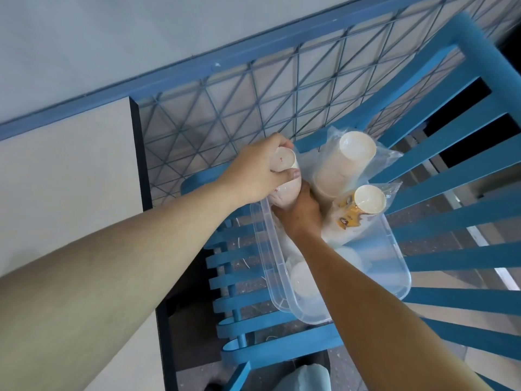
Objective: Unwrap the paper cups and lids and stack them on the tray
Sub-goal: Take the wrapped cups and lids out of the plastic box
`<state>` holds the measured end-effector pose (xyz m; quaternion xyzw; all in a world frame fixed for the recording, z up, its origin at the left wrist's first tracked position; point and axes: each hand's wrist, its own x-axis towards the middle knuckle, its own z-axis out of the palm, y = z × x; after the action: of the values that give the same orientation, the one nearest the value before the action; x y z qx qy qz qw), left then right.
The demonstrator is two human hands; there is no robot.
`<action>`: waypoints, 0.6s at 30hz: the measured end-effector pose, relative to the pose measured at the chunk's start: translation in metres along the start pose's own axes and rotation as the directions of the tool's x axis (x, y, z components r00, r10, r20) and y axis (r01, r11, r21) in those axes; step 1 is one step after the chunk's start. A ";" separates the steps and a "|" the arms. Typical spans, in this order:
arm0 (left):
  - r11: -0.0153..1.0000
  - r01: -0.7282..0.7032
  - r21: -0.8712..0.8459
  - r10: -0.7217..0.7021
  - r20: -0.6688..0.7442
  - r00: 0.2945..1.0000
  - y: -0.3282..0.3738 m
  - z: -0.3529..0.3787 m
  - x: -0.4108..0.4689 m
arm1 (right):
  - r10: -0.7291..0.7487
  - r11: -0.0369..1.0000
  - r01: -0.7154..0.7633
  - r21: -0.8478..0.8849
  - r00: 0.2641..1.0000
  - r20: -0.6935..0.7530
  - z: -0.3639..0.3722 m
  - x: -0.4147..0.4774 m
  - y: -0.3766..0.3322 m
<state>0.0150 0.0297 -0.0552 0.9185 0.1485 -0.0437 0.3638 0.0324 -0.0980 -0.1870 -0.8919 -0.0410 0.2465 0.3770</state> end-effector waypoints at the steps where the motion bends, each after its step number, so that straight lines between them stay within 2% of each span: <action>1: 1.000 0.000 -0.012 -0.001 -0.011 1.000 0.000 0.000 -0.001 | -0.006 1.000 0.005 -0.007 1.000 -0.013 0.001 -0.001 0.000; 10: 0.990 -0.102 -0.101 0.095 -0.070 0.993 0.043 -0.039 -0.012 | -0.114 0.988 0.132 0.080 0.973 -0.202 -0.023 -0.037 -0.025; 13: 0.984 -0.131 -0.124 0.118 -0.104 0.988 0.069 -0.068 -0.024 | -0.164 0.969 0.205 0.140 0.952 -0.257 -0.044 -0.055 -0.045; 18: 0.980 -0.184 -0.082 0.168 -0.172 0.971 0.110 -0.130 -0.056 | -0.231 0.957 0.272 0.104 0.926 -0.299 -0.079 -0.087 -0.095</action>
<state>-0.0080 0.0289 0.1224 0.9097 0.0981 0.0718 0.3970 0.0046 -0.1046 -0.0386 -0.8759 -0.0829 0.0679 0.4705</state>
